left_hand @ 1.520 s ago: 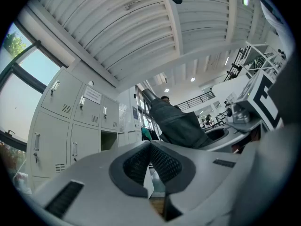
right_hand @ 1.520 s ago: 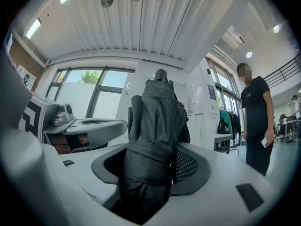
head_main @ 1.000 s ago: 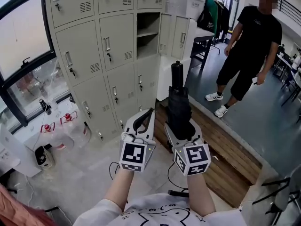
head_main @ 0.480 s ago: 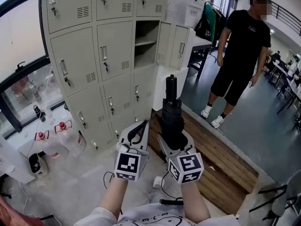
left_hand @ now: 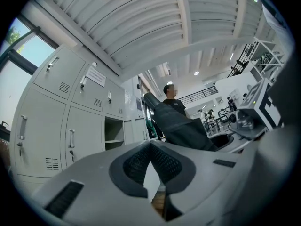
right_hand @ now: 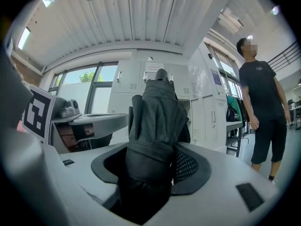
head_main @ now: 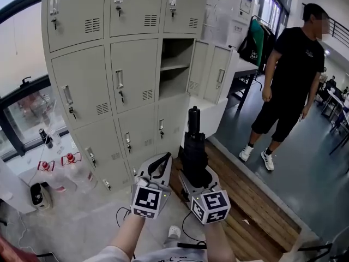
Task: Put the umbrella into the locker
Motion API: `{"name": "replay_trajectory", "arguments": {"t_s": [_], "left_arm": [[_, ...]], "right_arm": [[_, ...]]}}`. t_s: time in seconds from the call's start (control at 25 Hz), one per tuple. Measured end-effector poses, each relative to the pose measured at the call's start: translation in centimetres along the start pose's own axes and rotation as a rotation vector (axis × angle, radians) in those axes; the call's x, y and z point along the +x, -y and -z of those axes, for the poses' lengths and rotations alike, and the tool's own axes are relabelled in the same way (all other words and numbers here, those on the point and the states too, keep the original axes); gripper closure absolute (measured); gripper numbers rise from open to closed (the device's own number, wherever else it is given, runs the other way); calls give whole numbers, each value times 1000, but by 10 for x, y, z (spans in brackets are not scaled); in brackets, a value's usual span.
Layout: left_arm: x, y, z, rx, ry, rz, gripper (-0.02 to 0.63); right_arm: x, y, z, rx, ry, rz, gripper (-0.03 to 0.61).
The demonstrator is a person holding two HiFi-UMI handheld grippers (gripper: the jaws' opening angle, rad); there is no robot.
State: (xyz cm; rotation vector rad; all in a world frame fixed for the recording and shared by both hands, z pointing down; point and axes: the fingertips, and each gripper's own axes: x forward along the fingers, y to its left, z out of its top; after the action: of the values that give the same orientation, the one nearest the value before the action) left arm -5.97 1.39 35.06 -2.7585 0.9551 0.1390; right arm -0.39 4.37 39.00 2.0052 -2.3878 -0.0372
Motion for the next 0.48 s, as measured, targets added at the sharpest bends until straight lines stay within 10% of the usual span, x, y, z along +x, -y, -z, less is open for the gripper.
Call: {"name": "replay_trajectory", "arguments": {"t_s": [0.48], "left_arm": [[151, -30, 20, 17, -12, -29, 606]], "right_arm": [[108, 112, 8, 24, -61, -84, 316]]}}
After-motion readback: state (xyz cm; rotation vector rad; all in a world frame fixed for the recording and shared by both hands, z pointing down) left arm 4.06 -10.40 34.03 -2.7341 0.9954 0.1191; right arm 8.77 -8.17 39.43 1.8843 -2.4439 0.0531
